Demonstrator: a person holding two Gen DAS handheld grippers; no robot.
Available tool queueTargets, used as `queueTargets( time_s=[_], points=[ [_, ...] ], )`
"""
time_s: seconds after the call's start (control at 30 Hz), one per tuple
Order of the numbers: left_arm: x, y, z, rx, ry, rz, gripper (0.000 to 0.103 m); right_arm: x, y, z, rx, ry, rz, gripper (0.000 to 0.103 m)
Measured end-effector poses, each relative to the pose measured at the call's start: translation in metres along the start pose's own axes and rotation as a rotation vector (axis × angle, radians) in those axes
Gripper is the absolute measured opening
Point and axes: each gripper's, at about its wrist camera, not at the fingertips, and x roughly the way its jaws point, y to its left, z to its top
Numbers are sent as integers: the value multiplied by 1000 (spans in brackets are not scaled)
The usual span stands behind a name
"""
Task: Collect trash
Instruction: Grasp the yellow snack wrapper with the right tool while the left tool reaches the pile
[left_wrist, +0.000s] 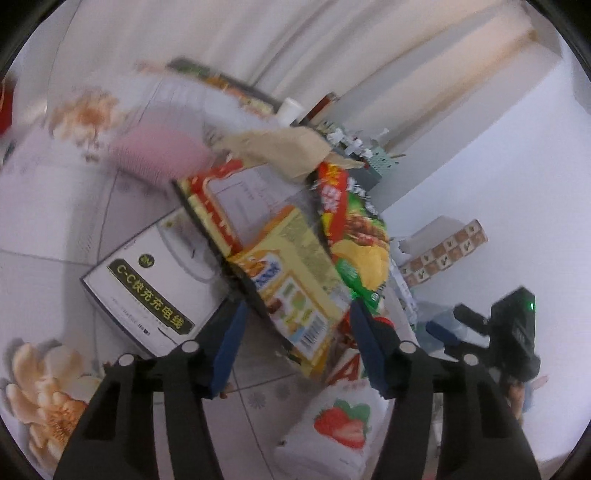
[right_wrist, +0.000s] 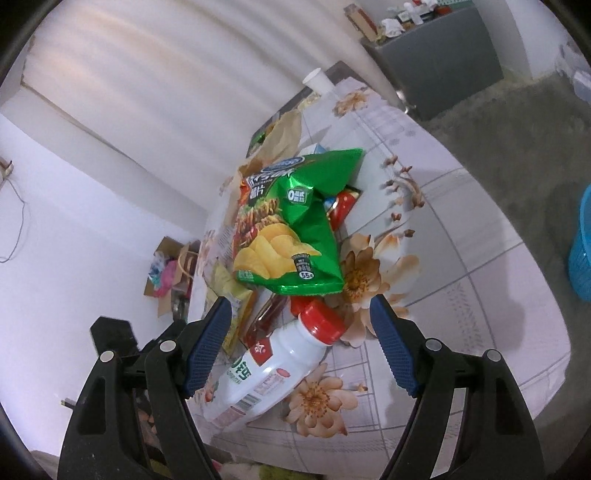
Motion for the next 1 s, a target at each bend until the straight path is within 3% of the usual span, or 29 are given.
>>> queueTargets(
  time_s=[0.17,0.47,0.67,0.8,1.0],
  points=[
    [17,9,5,-45,44,-5,52,8,-1,0,15,19,-2,74],
    [24,17,7,-71,46,37,32,20,3,-1,20,50,8,74],
    [10,3,6,44,-23,106,32,22,11,-2,-4,56,13,74],
    [9,-3,11,102,-26,146,36,21,34,-1,-94,64,44,74],
    [9,-7,6,111,-12,128,36,40,94,16,-294,143,133,74]
  ],
)
